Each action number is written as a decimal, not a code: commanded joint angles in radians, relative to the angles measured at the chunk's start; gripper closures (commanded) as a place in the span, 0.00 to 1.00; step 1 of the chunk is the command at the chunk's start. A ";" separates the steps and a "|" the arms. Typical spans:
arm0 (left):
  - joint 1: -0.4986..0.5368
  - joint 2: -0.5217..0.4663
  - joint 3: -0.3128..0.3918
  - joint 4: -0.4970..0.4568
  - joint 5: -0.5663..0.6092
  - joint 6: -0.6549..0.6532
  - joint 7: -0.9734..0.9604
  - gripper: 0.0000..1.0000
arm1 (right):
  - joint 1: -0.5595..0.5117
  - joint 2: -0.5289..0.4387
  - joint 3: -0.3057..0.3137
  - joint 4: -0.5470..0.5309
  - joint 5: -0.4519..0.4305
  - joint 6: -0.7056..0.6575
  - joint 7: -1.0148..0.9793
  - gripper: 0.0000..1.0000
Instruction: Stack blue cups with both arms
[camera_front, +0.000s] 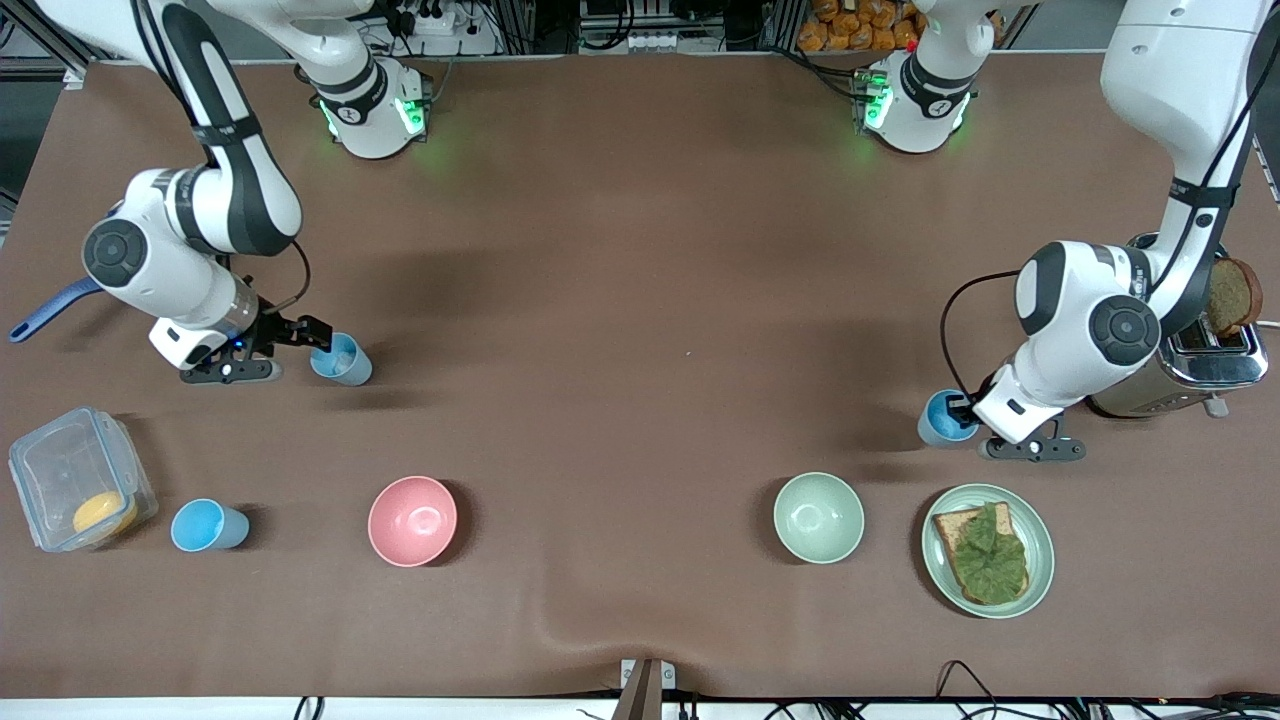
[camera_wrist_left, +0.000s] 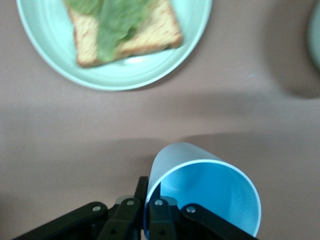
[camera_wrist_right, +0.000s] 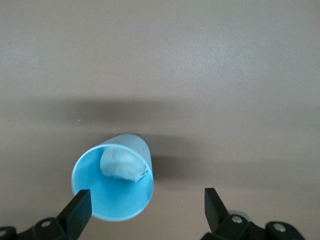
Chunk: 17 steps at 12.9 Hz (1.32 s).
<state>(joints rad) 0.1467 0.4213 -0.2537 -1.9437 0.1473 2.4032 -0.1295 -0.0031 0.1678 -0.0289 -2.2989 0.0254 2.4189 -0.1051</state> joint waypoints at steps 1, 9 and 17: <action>0.008 -0.079 -0.045 -0.014 -0.049 -0.042 -0.016 1.00 | -0.018 0.050 0.004 0.001 0.010 0.060 -0.004 0.00; 0.060 -0.289 -0.078 -0.014 -0.097 -0.300 -0.018 1.00 | -0.014 0.085 0.007 0.004 0.045 0.066 0.005 0.81; 0.056 -0.338 -0.081 0.152 -0.097 -0.515 -0.010 1.00 | 0.046 0.052 0.017 0.126 0.116 -0.157 0.022 1.00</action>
<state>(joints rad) 0.2011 0.0831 -0.3295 -1.8386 0.0705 1.9346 -0.1440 0.0117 0.2451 -0.0141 -2.2242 0.1091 2.3429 -0.1043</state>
